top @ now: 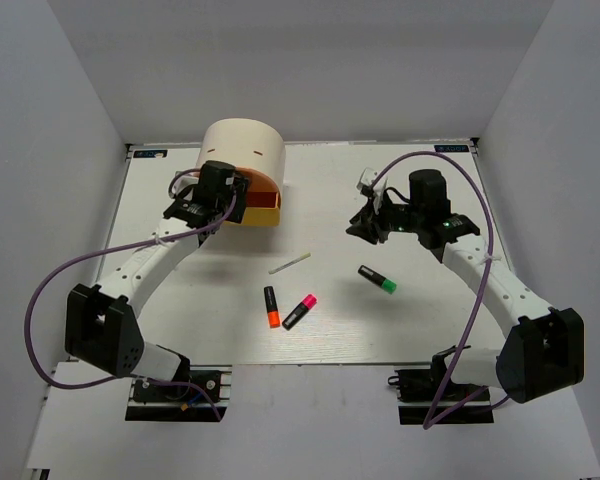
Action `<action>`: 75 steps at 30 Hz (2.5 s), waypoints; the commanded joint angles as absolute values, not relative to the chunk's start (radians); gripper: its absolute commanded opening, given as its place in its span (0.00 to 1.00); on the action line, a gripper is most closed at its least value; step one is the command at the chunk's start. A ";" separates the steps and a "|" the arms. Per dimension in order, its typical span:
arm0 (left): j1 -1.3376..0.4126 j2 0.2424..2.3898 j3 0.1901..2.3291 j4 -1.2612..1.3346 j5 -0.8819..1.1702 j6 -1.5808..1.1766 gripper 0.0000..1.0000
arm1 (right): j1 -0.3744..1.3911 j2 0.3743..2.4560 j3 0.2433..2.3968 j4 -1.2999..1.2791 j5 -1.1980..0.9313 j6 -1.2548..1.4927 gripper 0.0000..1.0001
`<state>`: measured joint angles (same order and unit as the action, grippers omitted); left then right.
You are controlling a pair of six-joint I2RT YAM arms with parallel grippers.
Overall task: Sort the stationery into containers
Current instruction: Place the pen in the drawer, then pick up the pen from the center of the board.
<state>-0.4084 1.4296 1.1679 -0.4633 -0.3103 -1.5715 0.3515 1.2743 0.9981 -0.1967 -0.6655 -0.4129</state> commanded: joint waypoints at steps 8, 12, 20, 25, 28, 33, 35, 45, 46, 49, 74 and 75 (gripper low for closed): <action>-0.419 1.292 1.259 -0.529 -0.250 -1.392 0.74 | 0.380 1.512 1.150 -0.630 -0.968 -1.141 0.45; -0.419 1.148 1.166 -0.557 -0.209 -1.214 0.76 | 0.434 1.663 1.259 -0.709 -0.917 -1.305 0.48; -0.419 0.786 0.816 -0.669 -0.152 -1.097 0.89 | 0.540 1.910 1.475 -0.768 -0.802 -1.377 0.50; -0.419 0.629 0.697 -0.718 -0.152 -1.115 0.90 | 0.592 1.976 1.511 -0.738 -0.729 -1.351 0.50; -0.419 0.571 0.676 -0.739 -0.152 -1.115 0.91 | 0.615 2.003 1.531 -0.726 -0.669 -1.332 0.50; -0.419 0.560 0.676 -0.779 -0.152 -1.115 0.91 | 0.632 2.039 1.568 -0.713 -0.617 -1.298 0.50; -0.419 0.560 0.676 -0.779 -0.152 -1.115 0.91 | 0.632 2.048 1.578 -0.710 -0.609 -1.281 0.50; -0.419 0.580 0.657 -0.747 -0.134 -1.115 0.91 | 0.637 2.106 1.640 -0.732 -0.572 -1.276 0.47; -0.419 0.580 0.657 -0.747 -0.133 -1.115 0.91 | 0.638 2.112 1.649 -0.735 -0.569 -1.279 0.47; -0.419 0.580 0.657 -0.756 -0.133 -1.115 0.91 | 0.640 2.117 1.651 -0.749 -0.563 -1.298 0.46; -0.419 0.543 0.666 -0.811 -0.152 -1.152 0.91 | 0.650 2.155 1.591 -0.775 -0.488 -1.347 0.04; -0.419 0.543 0.666 -0.811 -0.152 -1.152 0.91 | 0.649 2.140 1.583 -0.790 -0.488 -1.354 0.01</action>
<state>-0.4145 0.5571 0.6609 -0.8040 -0.1421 -1.1442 0.6468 2.1586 1.6196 -0.7200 -0.5194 -1.3155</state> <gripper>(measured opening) 0.906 0.162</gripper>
